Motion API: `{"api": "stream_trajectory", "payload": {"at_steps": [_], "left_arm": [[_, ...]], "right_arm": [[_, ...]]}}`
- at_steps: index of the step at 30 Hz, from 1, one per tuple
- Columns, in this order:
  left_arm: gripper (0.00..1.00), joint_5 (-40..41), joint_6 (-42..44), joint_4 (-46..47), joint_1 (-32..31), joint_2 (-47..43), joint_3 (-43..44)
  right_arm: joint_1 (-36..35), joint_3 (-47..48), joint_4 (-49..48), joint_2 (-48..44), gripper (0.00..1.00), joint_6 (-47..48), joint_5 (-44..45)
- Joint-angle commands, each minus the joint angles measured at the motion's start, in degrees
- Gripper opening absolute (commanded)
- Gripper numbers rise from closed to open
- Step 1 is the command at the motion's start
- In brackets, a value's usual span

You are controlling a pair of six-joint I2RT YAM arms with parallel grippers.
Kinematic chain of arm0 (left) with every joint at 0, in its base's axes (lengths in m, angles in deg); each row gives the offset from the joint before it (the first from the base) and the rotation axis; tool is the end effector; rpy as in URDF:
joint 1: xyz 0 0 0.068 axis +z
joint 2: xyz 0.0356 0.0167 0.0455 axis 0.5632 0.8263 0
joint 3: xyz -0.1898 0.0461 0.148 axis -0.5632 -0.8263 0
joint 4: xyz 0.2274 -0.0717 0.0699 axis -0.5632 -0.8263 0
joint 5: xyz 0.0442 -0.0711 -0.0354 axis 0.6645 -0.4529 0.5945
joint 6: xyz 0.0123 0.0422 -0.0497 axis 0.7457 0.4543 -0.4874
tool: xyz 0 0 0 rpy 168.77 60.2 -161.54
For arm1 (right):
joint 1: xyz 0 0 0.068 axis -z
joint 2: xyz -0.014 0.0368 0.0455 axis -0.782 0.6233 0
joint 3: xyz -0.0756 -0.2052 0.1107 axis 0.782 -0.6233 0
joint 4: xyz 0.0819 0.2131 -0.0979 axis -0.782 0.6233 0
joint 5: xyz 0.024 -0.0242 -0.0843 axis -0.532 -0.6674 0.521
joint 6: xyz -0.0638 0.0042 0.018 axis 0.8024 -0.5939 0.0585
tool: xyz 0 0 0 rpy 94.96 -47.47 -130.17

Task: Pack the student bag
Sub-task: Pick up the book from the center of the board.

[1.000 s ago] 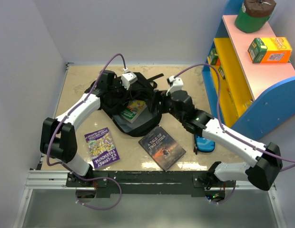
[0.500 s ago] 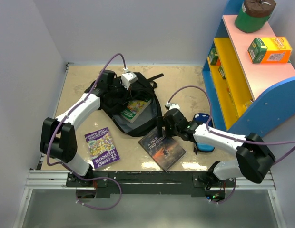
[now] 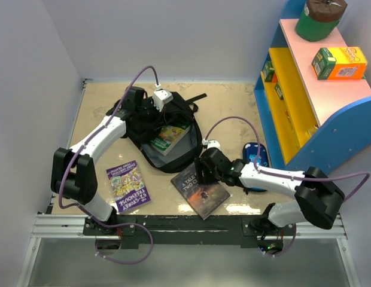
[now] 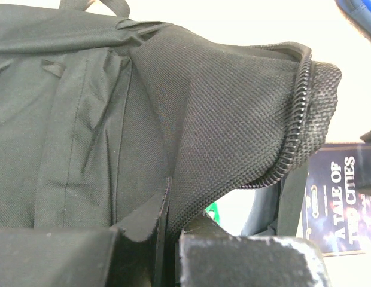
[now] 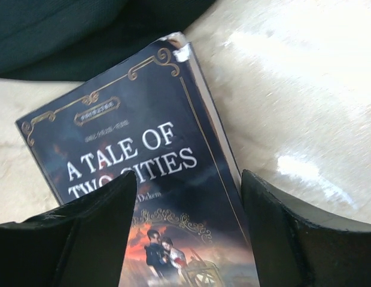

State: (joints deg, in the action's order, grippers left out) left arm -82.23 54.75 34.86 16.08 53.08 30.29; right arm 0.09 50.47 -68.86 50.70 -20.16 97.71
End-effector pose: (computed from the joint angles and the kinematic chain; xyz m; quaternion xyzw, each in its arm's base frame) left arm 0.3299 -0.1357 0.2453 0.3453 0.8178 -0.2467 0.3887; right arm 0.1754 0.2023 0.1455 -0.0916 0.9389 0.1505 0.2957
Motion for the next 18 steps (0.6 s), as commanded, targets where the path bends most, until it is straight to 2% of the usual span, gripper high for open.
{"api": "stream_trajectory", "payload": {"at_steps": [1,14,15,16,18], "left_arm": [[0.0,-1.2,-1.0,0.8,-0.6,-0.1,3.1],[0.0,-1.0,-0.9,1.3,-0.5,0.1,2.3],[0.0,-1.0,-0.9,1.3,-0.5,0.1,2.3],[0.0,-0.9,-0.8,1.4,-0.5,0.1,2.3],[0.0,-0.9,-0.8,1.3,-0.5,0.0,2.2]], "right_arm": [[-4.1,3.2,1.9,-3.8,0.72,-3.7,1.2],[-6.7,5.6,3.7,-8.2,0.63,-7.2,0.2],[-6.8,5.8,3.5,-8.6,0.61,-7.3,0.1],[-6.8,5.9,3.0,-8.9,0.52,-7.2,-0.6],[-6.9,5.0,0.7,-10.0,0.44,-6.9,-2.0]]}}
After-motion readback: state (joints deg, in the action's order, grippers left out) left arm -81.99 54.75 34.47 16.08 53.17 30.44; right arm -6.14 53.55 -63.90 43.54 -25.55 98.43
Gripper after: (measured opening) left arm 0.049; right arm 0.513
